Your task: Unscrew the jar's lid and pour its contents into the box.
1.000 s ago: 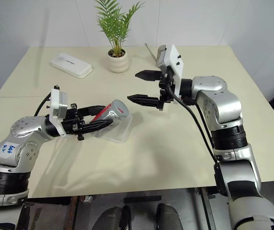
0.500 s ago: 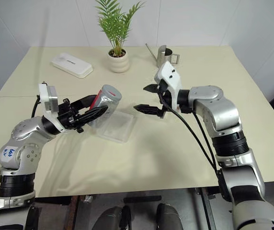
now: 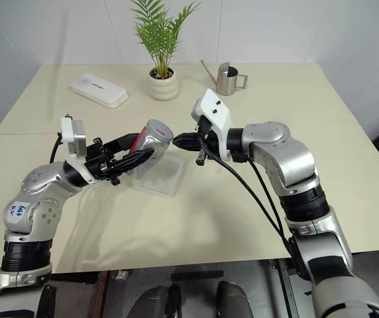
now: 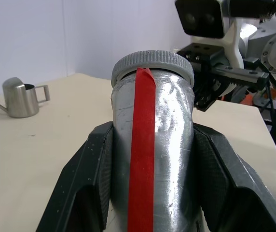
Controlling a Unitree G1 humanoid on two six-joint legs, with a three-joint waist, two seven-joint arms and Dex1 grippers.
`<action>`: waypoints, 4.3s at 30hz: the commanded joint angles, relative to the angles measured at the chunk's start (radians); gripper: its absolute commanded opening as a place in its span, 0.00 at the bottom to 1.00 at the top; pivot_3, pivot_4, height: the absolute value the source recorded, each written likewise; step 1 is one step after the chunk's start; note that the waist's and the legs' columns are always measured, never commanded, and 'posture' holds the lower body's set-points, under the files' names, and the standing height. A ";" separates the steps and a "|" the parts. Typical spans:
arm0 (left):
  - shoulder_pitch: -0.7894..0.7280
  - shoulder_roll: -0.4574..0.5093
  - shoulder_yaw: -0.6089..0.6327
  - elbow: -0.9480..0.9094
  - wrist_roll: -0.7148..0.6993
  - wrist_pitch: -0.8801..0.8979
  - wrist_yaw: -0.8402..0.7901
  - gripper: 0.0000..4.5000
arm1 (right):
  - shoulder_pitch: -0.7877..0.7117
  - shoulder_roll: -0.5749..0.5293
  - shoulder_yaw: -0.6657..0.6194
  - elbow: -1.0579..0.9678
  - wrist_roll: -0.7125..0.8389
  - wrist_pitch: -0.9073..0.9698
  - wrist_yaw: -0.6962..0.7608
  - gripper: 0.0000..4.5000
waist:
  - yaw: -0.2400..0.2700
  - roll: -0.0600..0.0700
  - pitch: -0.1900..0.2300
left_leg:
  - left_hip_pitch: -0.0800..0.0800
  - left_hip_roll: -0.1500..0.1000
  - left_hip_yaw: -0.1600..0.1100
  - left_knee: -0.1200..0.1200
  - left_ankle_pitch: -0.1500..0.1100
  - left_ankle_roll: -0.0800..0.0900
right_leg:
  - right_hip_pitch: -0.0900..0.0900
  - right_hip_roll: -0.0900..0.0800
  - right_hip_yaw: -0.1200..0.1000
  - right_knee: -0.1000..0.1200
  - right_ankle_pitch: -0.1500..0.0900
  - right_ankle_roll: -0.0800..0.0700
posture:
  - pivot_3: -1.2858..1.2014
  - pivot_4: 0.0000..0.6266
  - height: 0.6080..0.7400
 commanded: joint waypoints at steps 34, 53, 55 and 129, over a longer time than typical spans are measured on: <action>-0.072 0.028 -0.022 0.095 0.049 -0.076 -0.095 0.44 | -0.096 0.002 -0.155 -0.008 0.068 0.034 -0.061 0.27 | 0.002 0.000 0.000 | 0.000 0.000 0.000 0.000 0.000 0.000 | 0.000 0.003 0.000 0.000 0.000 0.000 | 0.52 0.24 1.00; -0.128 -0.015 -0.034 0.156 0.025 -0.066 -0.155 0.44 | -0.082 0.064 -0.065 -0.070 0.178 -0.045 0.072 0.99 | 0.000 0.000 0.000 | -0.001 0.000 0.001 0.001 0.000 0.001 | 0.000 0.004 0.000 0.000 0.000 0.000 | 0.52 0.24 1.00; -0.127 -0.015 -0.039 0.152 0.027 -0.069 -0.167 0.44 | -0.095 0.076 -0.046 -0.039 0.157 -0.057 0.064 0.99 | -0.001 0.000 0.000 | 0.000 0.000 0.001 0.001 0.000 0.001 | 0.000 0.004 0.000 0.001 0.000 0.000 | 0.52 0.24 1.00; -0.082 -0.023 -0.066 0.134 0.032 -0.109 -0.191 0.44 | -0.166 0.168 0.000 0.178 0.073 -0.131 0.126 0.99 | -0.001 0.000 0.000 | 0.000 0.000 0.000 0.000 0.000 0.000 | -0.001 0.004 -0.001 0.001 0.000 0.000 | 0.52 0.24 1.00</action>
